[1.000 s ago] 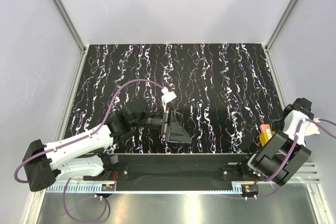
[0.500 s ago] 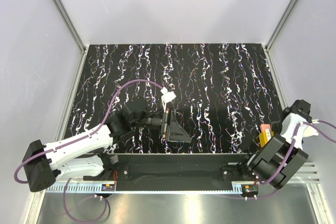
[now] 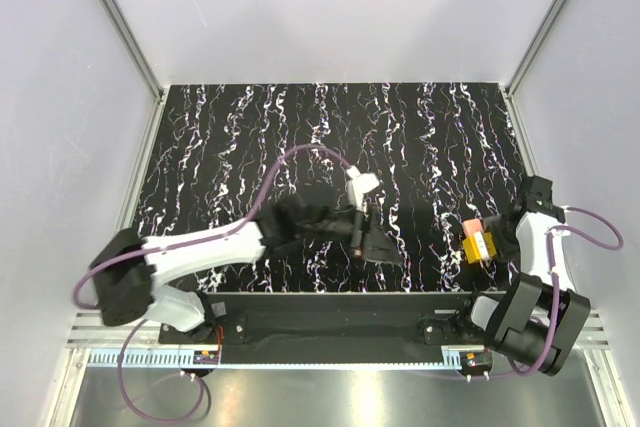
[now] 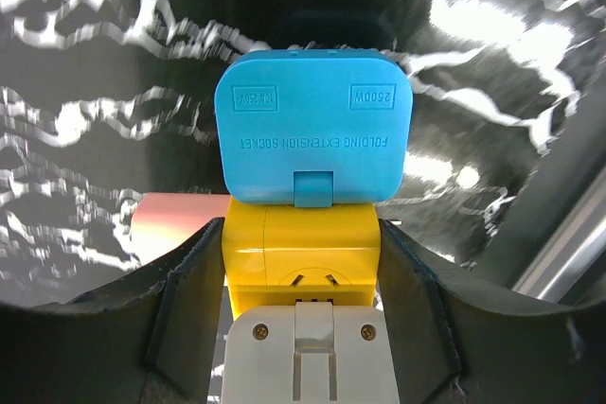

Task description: Pull the plug off the socket

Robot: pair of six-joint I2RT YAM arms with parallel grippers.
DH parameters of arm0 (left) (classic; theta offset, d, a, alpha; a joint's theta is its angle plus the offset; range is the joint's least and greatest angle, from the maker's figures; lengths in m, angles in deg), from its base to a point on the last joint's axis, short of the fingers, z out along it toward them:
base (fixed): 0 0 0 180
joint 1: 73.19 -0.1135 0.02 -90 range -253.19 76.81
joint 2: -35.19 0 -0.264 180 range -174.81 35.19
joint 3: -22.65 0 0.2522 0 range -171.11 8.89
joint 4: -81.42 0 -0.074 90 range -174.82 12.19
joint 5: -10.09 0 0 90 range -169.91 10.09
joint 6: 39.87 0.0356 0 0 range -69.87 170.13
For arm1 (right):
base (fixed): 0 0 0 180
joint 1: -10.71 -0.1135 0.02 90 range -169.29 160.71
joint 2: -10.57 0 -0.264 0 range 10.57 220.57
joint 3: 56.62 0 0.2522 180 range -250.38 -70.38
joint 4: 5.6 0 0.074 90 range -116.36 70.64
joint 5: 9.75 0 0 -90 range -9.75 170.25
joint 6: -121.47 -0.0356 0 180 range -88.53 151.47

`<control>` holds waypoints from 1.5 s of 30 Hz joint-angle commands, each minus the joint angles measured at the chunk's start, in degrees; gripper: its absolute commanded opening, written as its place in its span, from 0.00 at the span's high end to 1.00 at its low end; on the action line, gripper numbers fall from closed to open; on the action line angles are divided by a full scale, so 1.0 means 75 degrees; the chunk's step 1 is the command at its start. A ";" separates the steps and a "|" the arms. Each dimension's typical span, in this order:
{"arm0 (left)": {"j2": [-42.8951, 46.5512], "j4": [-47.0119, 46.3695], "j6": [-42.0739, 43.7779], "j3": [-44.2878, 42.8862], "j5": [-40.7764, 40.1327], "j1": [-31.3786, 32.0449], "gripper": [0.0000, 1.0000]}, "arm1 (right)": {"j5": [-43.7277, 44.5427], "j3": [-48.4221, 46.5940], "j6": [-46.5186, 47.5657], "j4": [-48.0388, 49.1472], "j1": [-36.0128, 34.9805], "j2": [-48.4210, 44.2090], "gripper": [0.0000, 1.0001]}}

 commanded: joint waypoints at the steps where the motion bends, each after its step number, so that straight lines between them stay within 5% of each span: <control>1: -0.1308 -0.0881 -0.0127 -0.1043 -0.0503 0.0390 0.30 | 0.0058 -0.0159 -0.0450 -0.0246 -0.0299 0.0146 0.95; 4: -0.2386 -0.1140 -0.0175 -0.1827 -0.0784 0.0565 0.36 | 0.0303 -0.0066 -0.0309 -0.0234 -0.0440 0.0252 0.95; 13: -0.4640 -0.0999 -0.0350 -0.3717 -0.2121 0.1023 0.35 | 0.0398 0.0086 -0.0250 0.0012 -0.0452 0.0499 0.95; 16: -0.4945 -0.1443 -0.0269 -0.3893 -0.2249 0.1023 0.49 | 0.0666 0.0122 -0.0076 0.0164 -0.0440 0.0662 1.00; 24: -0.5578 -0.2266 0.0281 -0.4150 -0.0985 0.0707 0.43 | 0.0573 -0.0065 0.0218 0.0293 -0.0475 0.0781 1.00; 29: -0.5146 -0.1655 0.1103 -0.3707 -0.1265 0.0683 0.42 | 0.0491 -0.0147 -0.0167 -0.0033 -0.0662 0.0535 1.00; 38: -0.4220 -0.1702 0.0904 -0.2336 -0.0786 0.0191 0.35 | 0.0562 -0.0077 -0.2346 -0.0935 -0.1916 -0.0075 1.00; 45: -0.3763 -0.1597 0.1044 -0.1960 -0.0563 0.0086 0.29 | 0.1042 -0.0428 -0.3765 -0.1382 -0.3275 0.0309 0.85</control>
